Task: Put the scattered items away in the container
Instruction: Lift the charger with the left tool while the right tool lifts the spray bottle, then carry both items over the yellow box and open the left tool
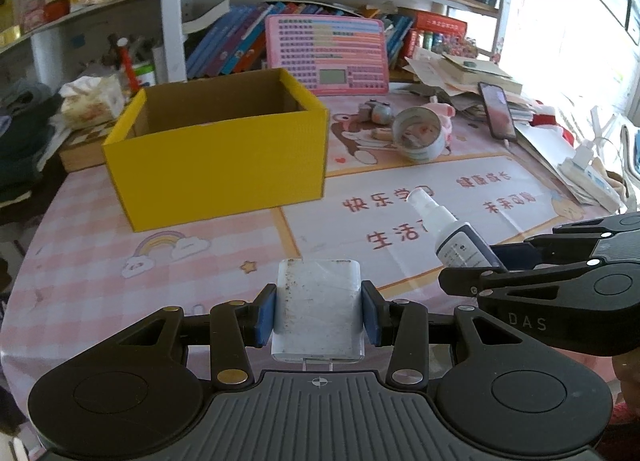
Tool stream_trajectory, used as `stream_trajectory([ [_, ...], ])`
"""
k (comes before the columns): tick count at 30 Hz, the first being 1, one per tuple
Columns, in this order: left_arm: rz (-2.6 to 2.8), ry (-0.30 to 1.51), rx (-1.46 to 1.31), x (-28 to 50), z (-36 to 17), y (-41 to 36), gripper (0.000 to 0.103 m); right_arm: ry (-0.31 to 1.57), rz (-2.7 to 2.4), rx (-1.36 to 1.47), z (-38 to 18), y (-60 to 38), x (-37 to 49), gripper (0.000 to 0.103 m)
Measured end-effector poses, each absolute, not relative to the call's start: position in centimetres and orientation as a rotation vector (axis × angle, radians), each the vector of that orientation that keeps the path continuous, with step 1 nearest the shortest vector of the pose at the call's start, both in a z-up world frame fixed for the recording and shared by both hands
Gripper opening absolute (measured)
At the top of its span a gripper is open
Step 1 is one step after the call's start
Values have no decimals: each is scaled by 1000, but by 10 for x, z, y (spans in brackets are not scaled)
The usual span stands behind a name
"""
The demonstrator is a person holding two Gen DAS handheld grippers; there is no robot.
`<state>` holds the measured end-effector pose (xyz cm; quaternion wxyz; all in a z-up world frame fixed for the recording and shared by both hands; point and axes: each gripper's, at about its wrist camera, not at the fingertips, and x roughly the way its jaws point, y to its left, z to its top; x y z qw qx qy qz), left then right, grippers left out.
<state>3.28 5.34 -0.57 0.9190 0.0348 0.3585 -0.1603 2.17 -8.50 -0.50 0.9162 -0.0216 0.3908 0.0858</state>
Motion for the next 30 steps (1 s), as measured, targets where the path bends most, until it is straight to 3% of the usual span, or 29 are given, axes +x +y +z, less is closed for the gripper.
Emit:
stream_trajectory([
  [30,-177,687,-8,46,9,133,42,747,329,-140,6,-6,52,31],
])
